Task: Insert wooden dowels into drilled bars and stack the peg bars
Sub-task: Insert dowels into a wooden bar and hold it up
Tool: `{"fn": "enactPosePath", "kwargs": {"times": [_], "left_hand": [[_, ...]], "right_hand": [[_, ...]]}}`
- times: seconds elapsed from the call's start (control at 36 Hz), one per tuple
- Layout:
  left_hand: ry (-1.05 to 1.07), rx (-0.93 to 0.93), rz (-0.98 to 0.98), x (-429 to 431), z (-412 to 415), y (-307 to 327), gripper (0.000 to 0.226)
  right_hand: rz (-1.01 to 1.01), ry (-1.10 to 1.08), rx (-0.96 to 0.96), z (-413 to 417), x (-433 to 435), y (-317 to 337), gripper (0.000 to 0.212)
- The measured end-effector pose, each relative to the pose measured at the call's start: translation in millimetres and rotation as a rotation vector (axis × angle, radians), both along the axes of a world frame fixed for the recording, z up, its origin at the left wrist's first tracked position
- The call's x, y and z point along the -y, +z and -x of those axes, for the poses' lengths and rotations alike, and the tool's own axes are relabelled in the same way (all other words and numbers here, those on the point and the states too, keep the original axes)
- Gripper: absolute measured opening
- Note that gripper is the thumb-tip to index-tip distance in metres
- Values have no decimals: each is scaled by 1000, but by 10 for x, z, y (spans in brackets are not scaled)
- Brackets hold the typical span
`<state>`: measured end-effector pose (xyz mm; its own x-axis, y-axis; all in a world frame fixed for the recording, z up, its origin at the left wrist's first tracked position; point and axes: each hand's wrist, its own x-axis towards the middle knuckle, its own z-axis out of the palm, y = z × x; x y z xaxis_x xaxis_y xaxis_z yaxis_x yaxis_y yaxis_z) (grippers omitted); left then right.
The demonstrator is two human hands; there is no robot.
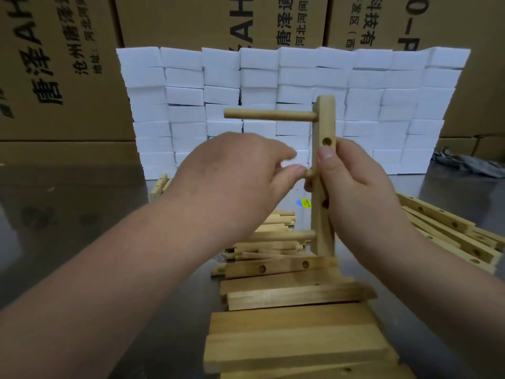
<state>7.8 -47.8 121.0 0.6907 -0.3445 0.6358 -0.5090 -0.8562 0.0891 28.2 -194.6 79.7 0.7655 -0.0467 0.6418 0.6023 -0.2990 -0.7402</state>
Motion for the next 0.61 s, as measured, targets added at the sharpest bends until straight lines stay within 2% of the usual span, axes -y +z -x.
{"fn": "enactPosePath", "kwargs": {"times": [0.06, 0.11, 0.17, 0.19, 0.28, 0.39, 0.47, 0.61], "left_hand": [[10, 138, 20, -25, -1, 6, 42], [-37, 258, 157, -56, 11, 14, 33], [-64, 298, 327, -86, 6, 12, 21], [-50, 286, 397, -92, -10, 3, 24], [66, 135, 493, -85, -76, -20, 27], [110, -201, 497, -98, -214, -94, 28], [86, -382, 522, -83, -291, -174, 46], [27, -439, 671, -95, -401, -285, 36]], "right_hand": [[-78, -15, -109, -48, 21, 3, 15], [-194, -30, -200, -104, 58, 18, 17], [-349, 13, -252, -144, 101, 56, 19], [-434, 50, -270, -160, 123, 73, 19], [-676, 183, -316, -188, 173, 120, 13], [-861, 277, -352, -223, 151, 122, 8], [-903, 322, -377, -230, 99, 91, 9], [-877, 381, -417, -225, 44, 36, 8]]}}
